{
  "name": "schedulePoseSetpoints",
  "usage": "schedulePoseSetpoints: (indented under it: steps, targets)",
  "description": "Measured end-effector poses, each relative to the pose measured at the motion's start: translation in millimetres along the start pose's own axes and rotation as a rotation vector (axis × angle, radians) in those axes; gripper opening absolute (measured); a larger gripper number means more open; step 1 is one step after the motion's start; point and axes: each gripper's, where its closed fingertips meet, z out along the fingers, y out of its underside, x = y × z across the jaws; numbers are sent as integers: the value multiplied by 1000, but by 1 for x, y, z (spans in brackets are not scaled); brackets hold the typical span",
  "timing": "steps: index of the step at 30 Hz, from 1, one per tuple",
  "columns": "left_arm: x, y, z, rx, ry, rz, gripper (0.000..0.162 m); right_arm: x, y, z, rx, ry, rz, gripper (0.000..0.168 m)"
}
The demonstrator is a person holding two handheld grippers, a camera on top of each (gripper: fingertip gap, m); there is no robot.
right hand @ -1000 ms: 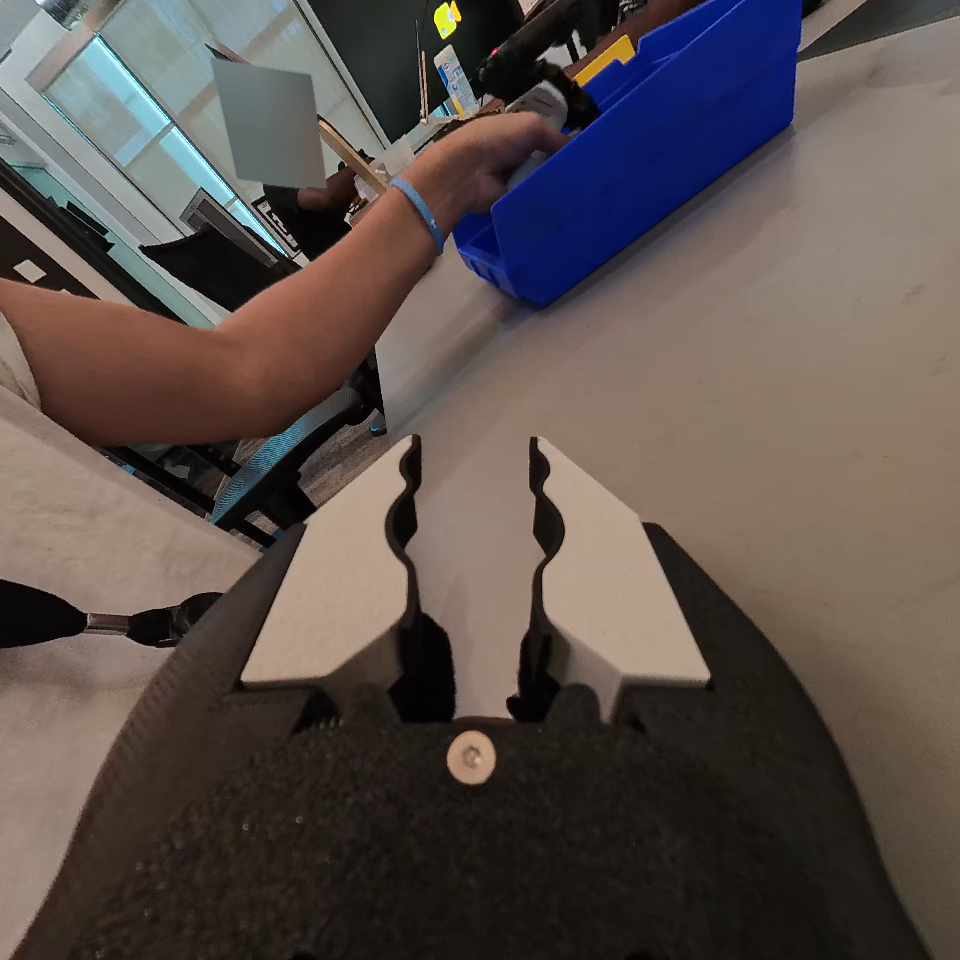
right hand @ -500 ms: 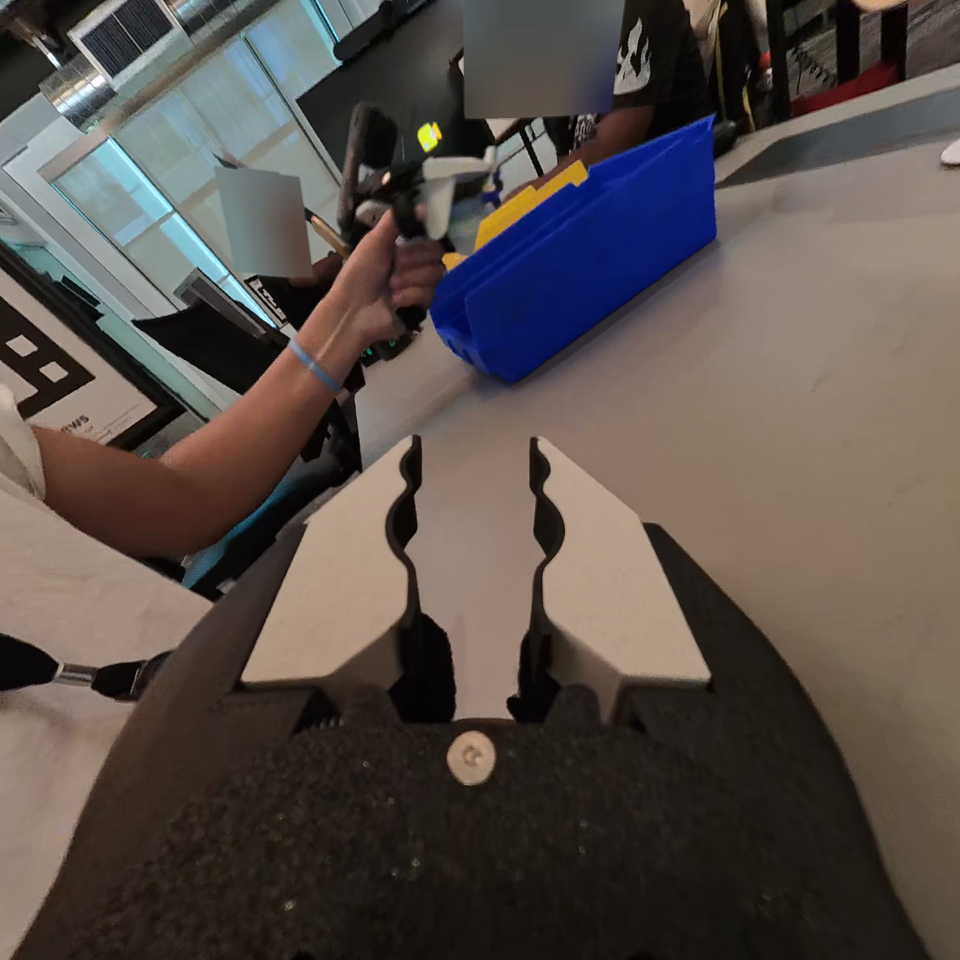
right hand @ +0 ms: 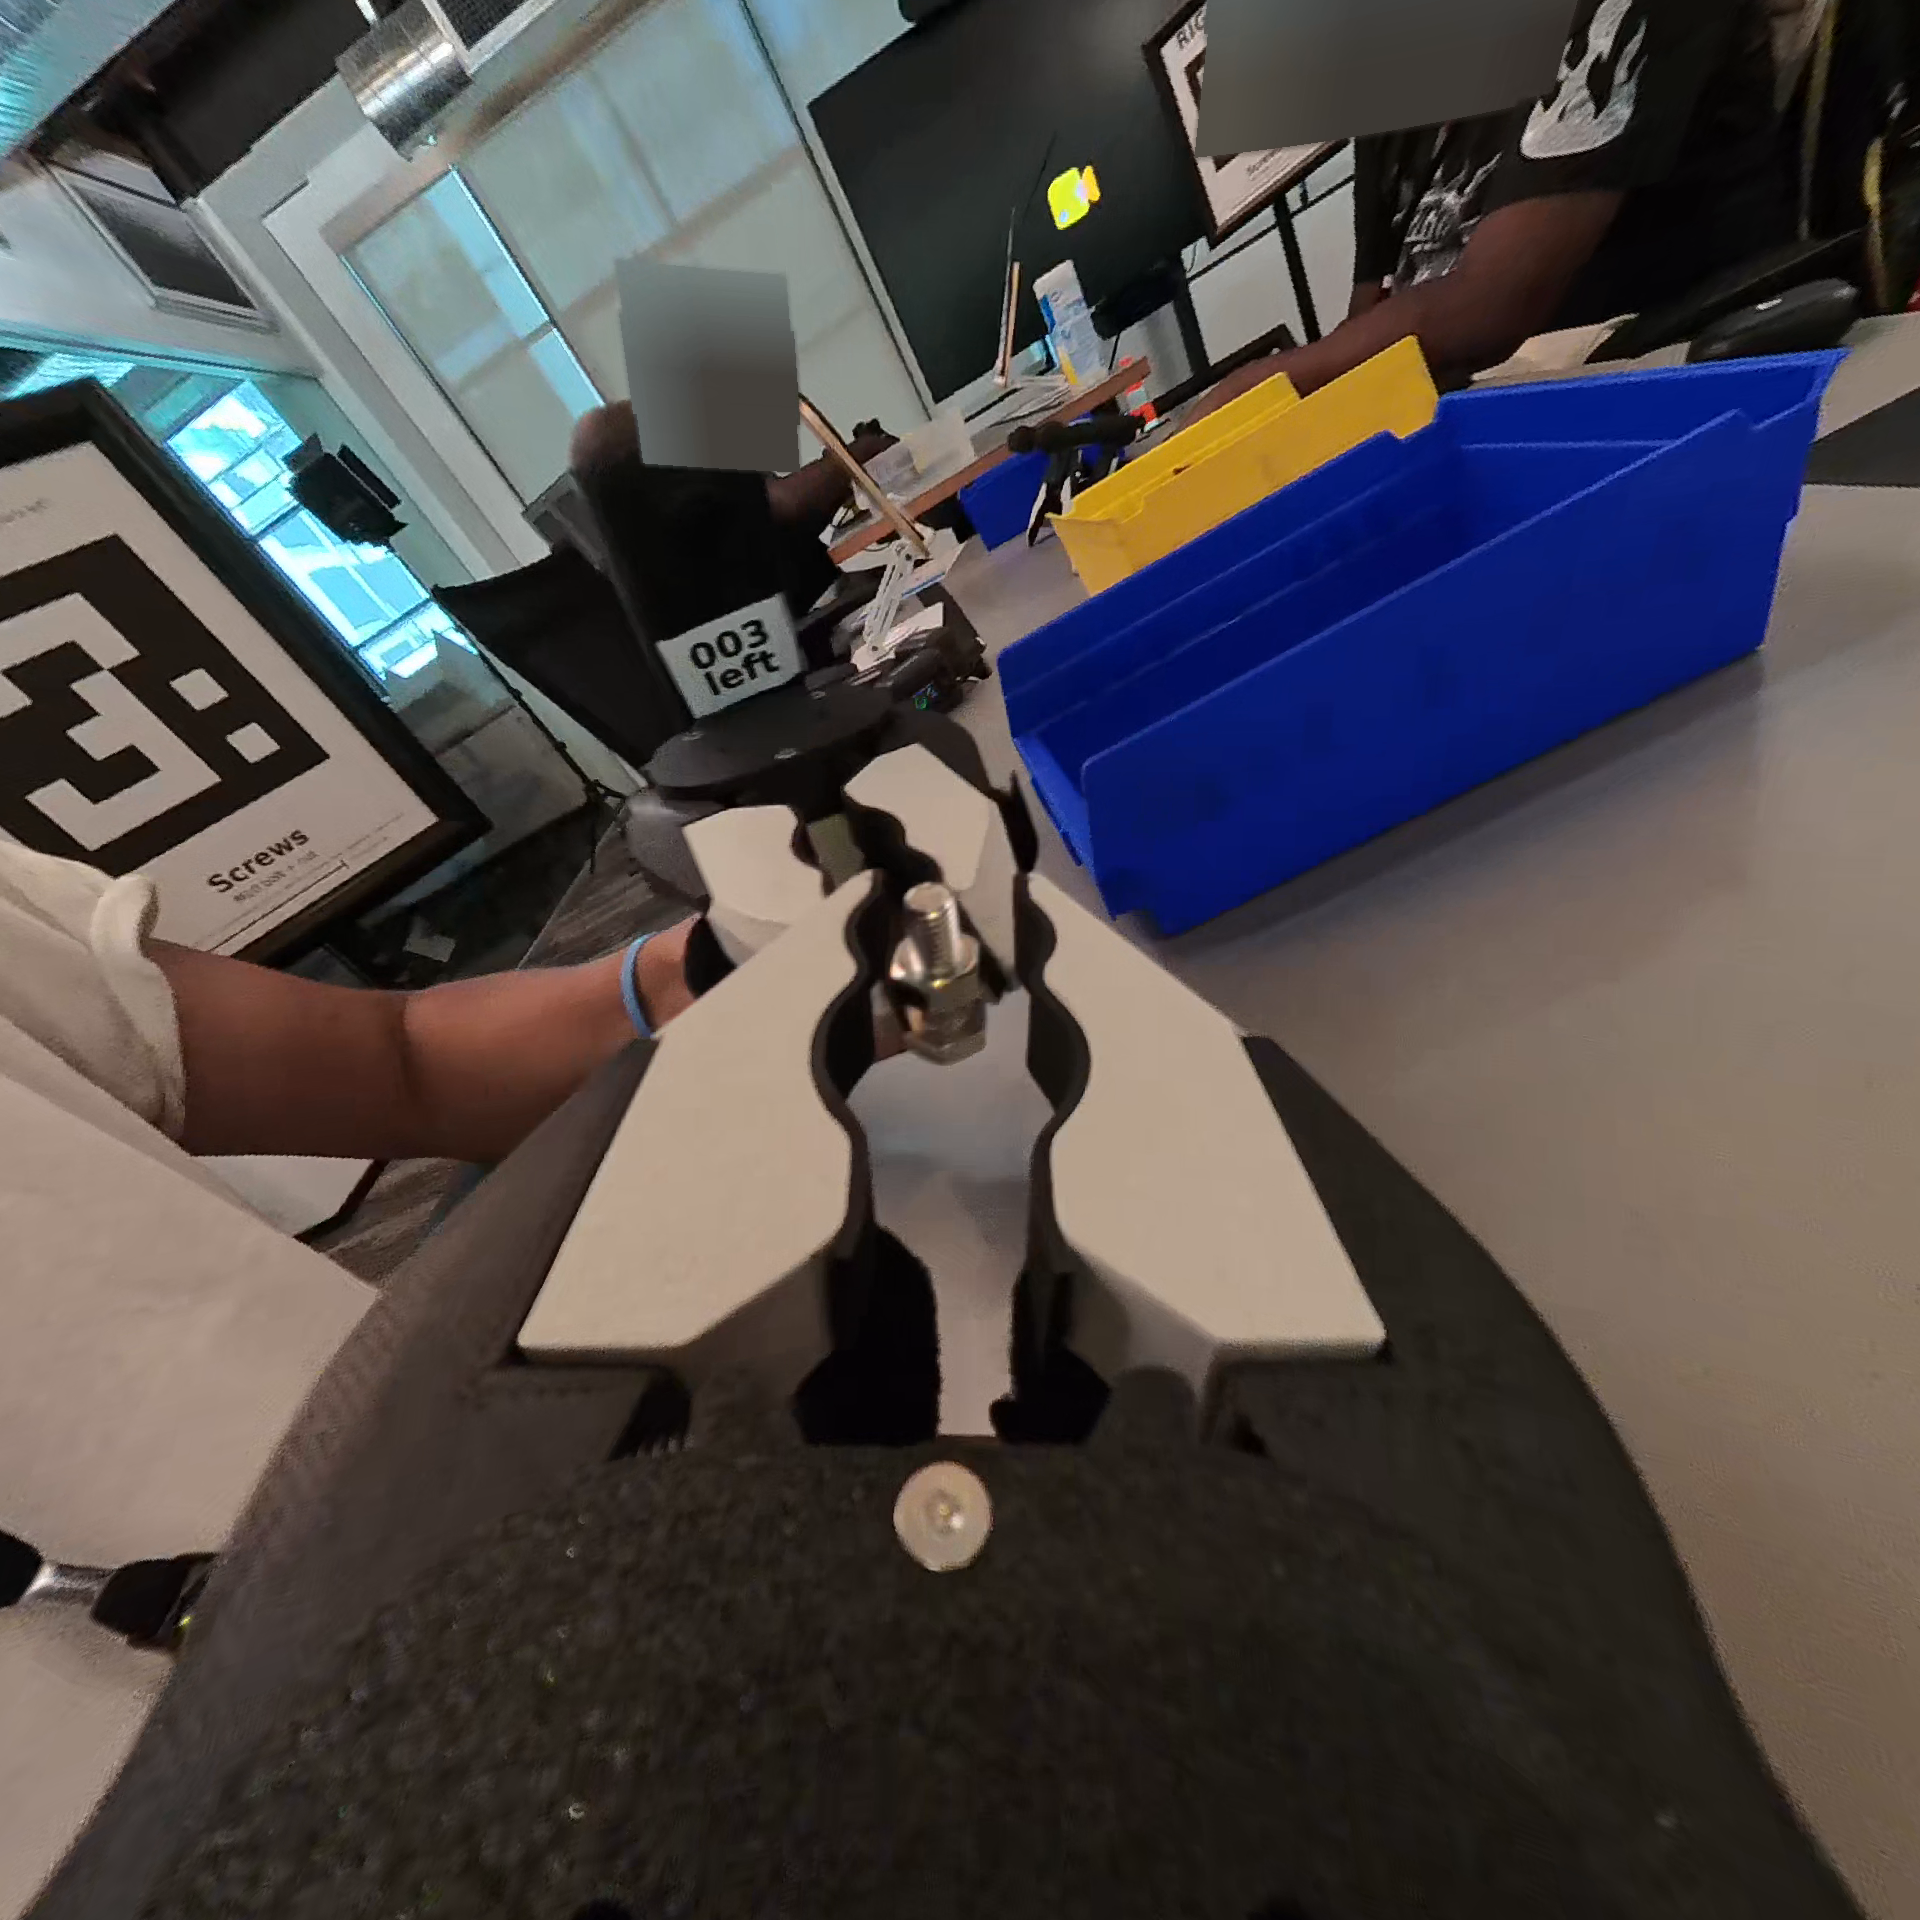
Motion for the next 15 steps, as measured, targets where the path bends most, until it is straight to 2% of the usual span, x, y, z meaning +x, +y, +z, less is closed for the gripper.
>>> schedulePoseSetpoints:
  steps: [2,6,7,8,9,12,15]
  targets:
    - [2,2,3,-3,-6,4,19,-6,2,-1,3,-39,1,9]
    - [-3,4,8,27,-53,11,19,5,4,-9,-5,42,-20,9]
    - [-2,5,10,34,-55,35,27,11,2,-11,6,83,-25,9]
    - [-3,9,13,26,-74,63,45,15,1,-14,14,119,-39,8]
    - [-6,13,15,6,-112,90,52,17,-1,-16,18,146,-52,8]
    - [-18,19,18,-26,-228,143,50,17,-1,-18,0,188,-77,8]
    - [-19,19,20,-19,-223,132,46,15,0,-16,-4,201,-53,8]
